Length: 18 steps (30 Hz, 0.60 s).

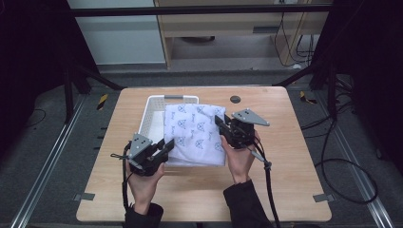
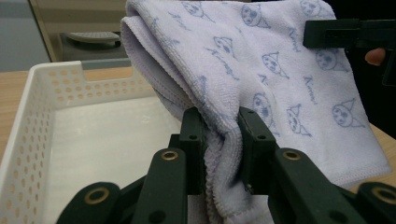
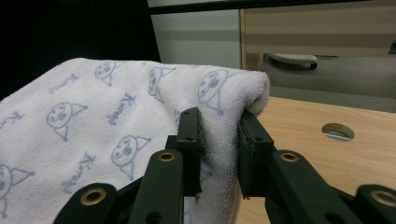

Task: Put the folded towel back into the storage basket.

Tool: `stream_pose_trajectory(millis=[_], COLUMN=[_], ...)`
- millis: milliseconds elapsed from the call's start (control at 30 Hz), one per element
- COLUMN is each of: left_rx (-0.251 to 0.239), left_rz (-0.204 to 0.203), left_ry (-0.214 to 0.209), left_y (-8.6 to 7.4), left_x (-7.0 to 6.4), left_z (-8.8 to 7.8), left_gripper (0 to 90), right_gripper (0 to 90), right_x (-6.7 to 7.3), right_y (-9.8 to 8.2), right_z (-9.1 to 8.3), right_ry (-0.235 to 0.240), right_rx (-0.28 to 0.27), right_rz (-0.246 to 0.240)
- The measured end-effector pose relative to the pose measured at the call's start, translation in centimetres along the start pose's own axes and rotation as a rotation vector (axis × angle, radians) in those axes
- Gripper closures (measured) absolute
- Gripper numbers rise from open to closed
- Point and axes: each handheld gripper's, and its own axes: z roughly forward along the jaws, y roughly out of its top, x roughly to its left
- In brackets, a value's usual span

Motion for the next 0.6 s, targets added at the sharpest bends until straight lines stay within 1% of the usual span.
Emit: stream_pose_trajectory(millis=[133, 233, 333, 600], left_rx=[-0.01, -0.02, -0.022, -0.032], left_rz=[-0.014, -0.016, -0.027, -0.042], left_ry=[0.013, 0.027, 0.035, 0.068], left_y=[0.2, 0.3, 0.3, 0.4], left_x=[0.6, 1.2, 1.9, 3.3], left_z=[-0.3, -0.5, -0.6, -1.0], left_gripper=[72.9, 73.0, 73.0, 73.0], right_gripper=[73.7, 73.7, 73.7, 73.7], right_x=[0.7, 1.2, 1.7, 3.2], right_y=[0.5, 0.8, 0.9, 1.4], right_z=[0.5, 1.1, 1.5, 2.9], right_ry=[0.005, 0.005, 0.008, 0.006], right_rx=[-0.007, -0.01, -0.012, -0.016], right_rz=[-0.002, -0.011, -0.018, -0.039])
